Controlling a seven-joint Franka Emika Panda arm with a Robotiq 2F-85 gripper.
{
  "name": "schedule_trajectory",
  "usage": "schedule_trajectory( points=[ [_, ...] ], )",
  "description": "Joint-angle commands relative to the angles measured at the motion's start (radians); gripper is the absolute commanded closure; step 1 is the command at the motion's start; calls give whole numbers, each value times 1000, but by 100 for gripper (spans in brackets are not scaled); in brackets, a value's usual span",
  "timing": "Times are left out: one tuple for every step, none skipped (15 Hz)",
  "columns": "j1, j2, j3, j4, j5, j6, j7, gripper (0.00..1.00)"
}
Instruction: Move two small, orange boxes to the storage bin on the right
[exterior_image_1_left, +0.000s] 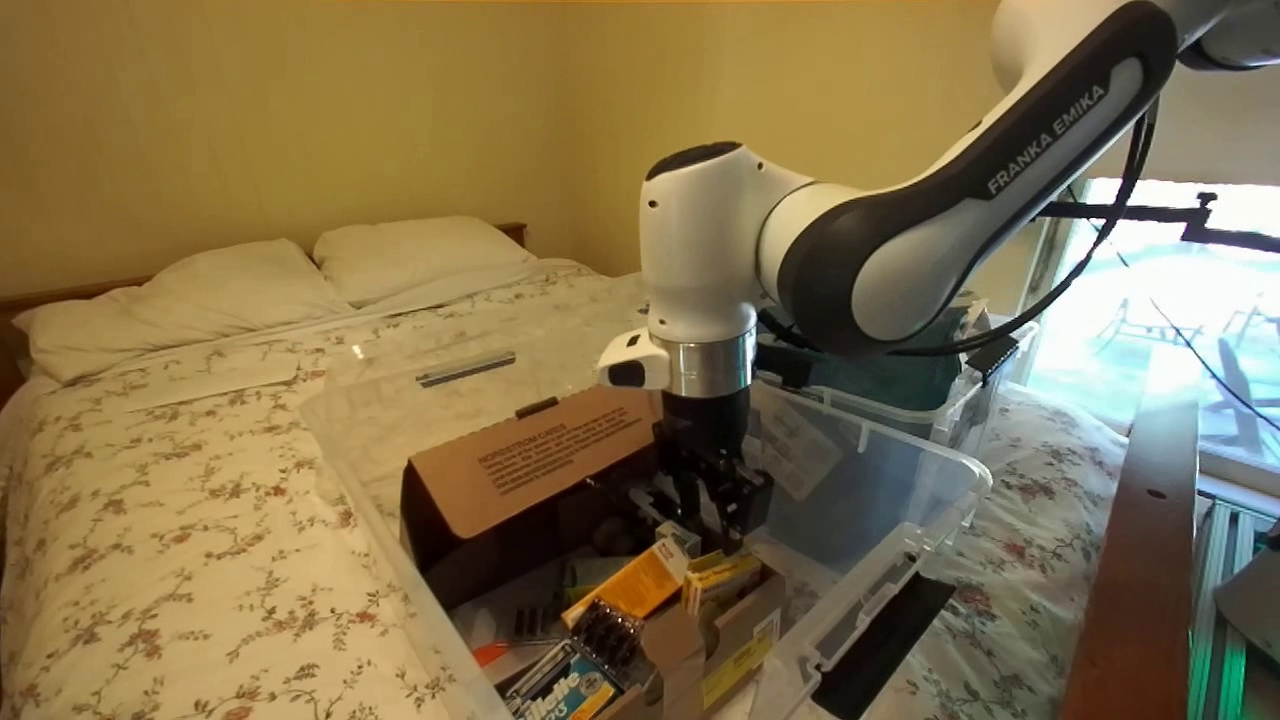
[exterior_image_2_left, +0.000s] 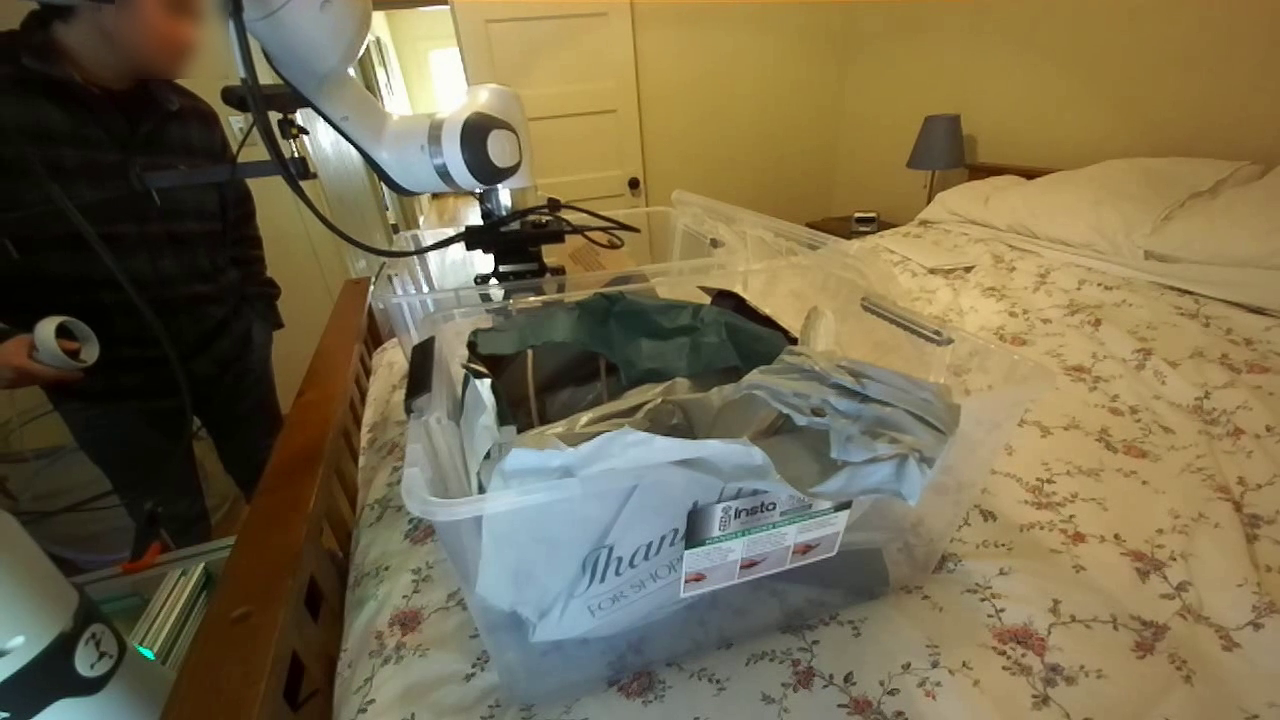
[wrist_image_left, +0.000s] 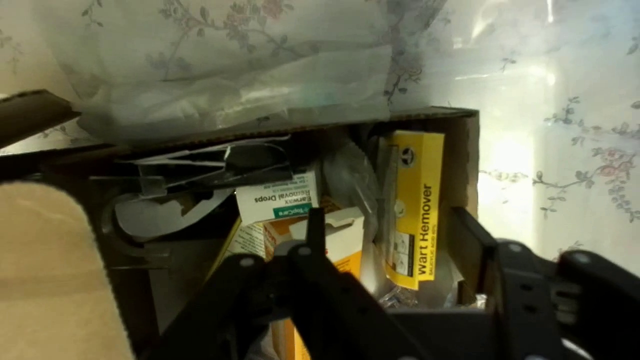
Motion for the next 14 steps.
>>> schedule_trajectory(
  points=[
    [14, 60, 6, 86, -24, -97, 12, 42],
    [15, 67, 9, 91, -20, -107, 12, 41],
    [18, 74, 10, 94, -18, -114, 16, 42],
    [21, 82, 11, 99, -15, -119, 17, 41],
    [24, 87, 12, 99, -15, -120, 20, 41],
    [25, 87, 14, 93, -12, -112, 26, 41],
    [26, 89, 16, 89, -8, -108, 31, 41],
    [27, 90, 17, 83, -7, -104, 36, 47],
    [28, 92, 18, 82, -6, -103, 41, 59],
    [30, 95, 18, 82, -7, -100, 45, 71],
    [32, 96, 18, 83, -8, -98, 48, 72],
    [32, 97, 18, 83, -9, -97, 51, 79],
    [33, 99, 19, 84, -8, -97, 54, 86],
    [34, 100, 19, 84, -9, -97, 57, 92]
  ],
)
